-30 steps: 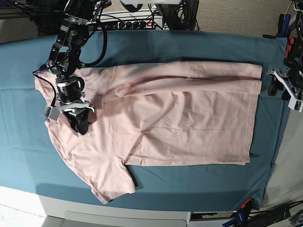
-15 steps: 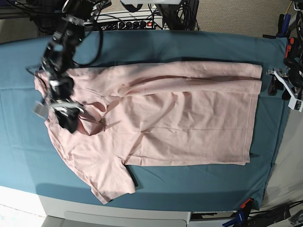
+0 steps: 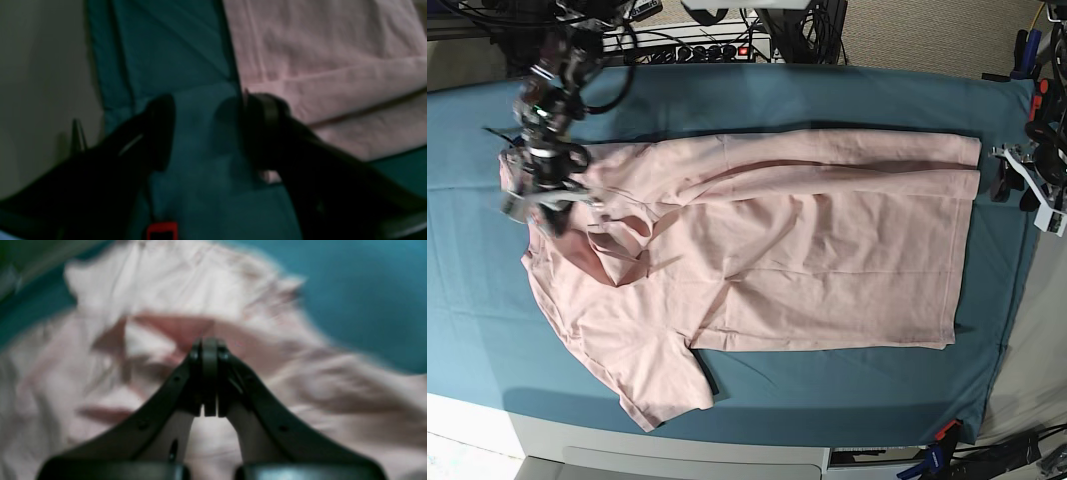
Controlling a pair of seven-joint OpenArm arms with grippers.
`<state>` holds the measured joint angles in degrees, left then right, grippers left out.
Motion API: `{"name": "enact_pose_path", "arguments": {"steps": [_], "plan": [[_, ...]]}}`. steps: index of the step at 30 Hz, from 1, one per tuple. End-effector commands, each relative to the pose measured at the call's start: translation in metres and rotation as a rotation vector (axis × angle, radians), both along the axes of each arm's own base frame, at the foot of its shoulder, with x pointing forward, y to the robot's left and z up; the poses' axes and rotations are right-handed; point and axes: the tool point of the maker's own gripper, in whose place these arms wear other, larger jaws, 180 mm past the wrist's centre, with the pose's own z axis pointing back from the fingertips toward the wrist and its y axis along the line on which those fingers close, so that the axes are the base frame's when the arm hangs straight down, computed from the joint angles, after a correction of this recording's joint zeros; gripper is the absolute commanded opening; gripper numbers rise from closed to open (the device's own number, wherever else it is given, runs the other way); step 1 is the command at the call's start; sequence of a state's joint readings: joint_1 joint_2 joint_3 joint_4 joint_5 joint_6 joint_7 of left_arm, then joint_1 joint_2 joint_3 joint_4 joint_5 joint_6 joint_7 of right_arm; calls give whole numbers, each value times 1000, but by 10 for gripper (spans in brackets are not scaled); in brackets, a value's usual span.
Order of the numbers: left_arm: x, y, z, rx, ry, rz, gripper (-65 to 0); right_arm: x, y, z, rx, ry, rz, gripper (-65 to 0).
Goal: Fold the T-shirt properly
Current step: 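Grasp the sleeve fabric with the right gripper, then pull the sleeve fabric outward with the right gripper and release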
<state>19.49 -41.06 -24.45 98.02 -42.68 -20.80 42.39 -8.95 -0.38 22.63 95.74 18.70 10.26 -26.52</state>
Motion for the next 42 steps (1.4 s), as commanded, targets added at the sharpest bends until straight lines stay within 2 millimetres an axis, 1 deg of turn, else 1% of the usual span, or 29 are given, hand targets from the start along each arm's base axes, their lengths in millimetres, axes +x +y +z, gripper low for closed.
{"name": "enact_pose_path", "arguments": {"steps": [1, 3, 4, 6, 11, 14, 16, 19, 21, 24, 30, 34, 36, 38, 40, 42], "plan": [[7, 4, 13, 16, -38, -10, -303, 9, 2, 8, -15, -38, 12, -650], [7, 4, 13, 16, -38, -10, -305, 13, 11, 1, -11, -20, 32, -650], [7, 4, 13, 17, -37, -10, -305, 14, 11, -1, -22, -10, 27, -650], [7, 4, 13, 17, -37, -10, -305, 13, 5, -1, -51, 2, -2, -650], [7, 4, 13, 16, -38, -10, -305, 2, -25, -4, -119, 42, -127, -650], [7, 4, 14, 16, -39, -10, -305, 0, -25, -10, -110, 59, -130, -650], [7, 4, 13, 16, -39, -10, -305, 0, -21, -24, -93, 88, -124, -650], [7, 4, 13, 16, -38, -10, -305, 4, -9, -45, -7, 110, -89, -650], [7, 4, 13, 16, -38, -10, -305, 8, 5, -46, 53, 89, -37, -650], [7, 4, 13, 17, -38, -10, -305, 14, 18, -37, 120, 54, 16, -650], [7, 4, 13, 17, -38, -10, -305, 24, 42, -6, 225, -47, 117, -650], [7, 4, 13, 22, -37, -10, -305, 31, 58, 4, 255, -89, 163, -650], [7, 5, 13, 28, -36, -10, -305, 39, 69, 13, 249, -131, 199, -650], [7, 4, 12, 24, -36, -8, -305, 50, 84, 22, 250, -171, 254, -650], [7, 3, 11, 21, -36, -7, -305, 61, 101, 24, 262, -177, 304, -650], [6, 4, 11, 25, -35, -6, -305, 72, 114, 20, 270, -166, 342, -650]]}}
